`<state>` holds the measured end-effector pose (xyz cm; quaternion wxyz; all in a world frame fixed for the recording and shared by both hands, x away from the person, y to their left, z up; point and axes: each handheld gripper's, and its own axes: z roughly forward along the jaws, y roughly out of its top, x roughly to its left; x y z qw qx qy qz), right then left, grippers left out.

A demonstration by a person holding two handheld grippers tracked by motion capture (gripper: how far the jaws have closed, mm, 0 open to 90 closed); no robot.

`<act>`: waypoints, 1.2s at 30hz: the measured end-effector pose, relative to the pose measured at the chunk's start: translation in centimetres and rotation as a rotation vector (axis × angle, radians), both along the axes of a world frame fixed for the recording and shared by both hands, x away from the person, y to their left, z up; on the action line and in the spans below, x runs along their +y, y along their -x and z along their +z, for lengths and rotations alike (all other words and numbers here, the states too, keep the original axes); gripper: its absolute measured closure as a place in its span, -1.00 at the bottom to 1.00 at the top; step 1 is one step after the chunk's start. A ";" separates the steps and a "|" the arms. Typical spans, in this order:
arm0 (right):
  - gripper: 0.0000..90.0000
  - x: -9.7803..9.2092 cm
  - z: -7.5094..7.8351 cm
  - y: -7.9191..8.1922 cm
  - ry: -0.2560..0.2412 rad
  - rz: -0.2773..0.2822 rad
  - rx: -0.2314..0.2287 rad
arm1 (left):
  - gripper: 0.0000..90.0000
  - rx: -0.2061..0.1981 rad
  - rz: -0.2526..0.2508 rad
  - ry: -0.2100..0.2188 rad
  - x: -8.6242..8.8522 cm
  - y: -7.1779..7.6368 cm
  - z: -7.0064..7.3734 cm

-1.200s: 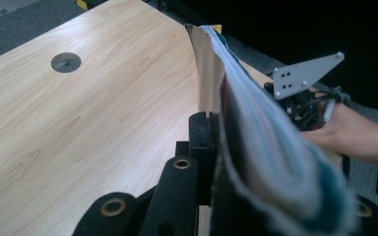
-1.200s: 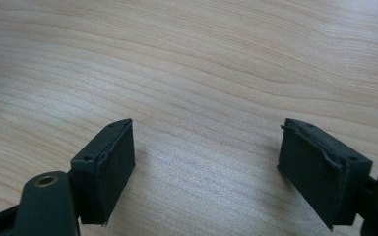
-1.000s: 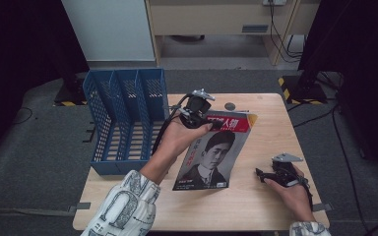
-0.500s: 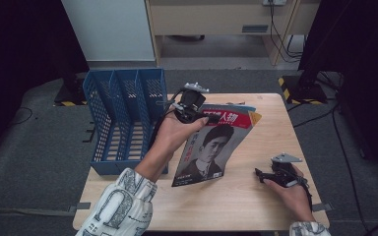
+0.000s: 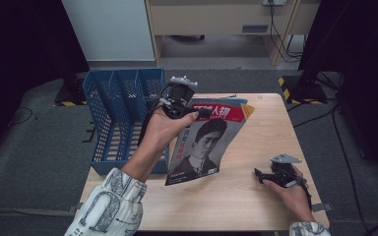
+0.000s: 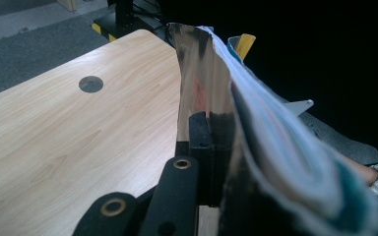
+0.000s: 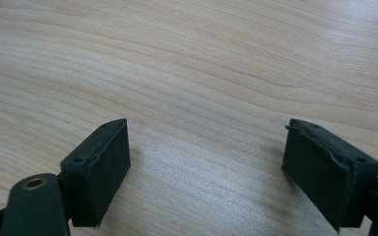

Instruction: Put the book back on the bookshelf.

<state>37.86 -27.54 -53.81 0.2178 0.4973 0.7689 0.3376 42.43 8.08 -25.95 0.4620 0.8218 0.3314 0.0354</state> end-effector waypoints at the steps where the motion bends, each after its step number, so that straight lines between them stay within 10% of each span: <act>1: -0.60 0.0 0.0 0.0 0.000 0.000 0.000 | 0.93 -0.001 0.000 0.001 0.2 0.2 0.3; 36: -0.59 0.1 0.0 0.1 0.000 -0.002 -0.002 | 0.93 -0.040 0.065 0.032 6.1 1.8 3.2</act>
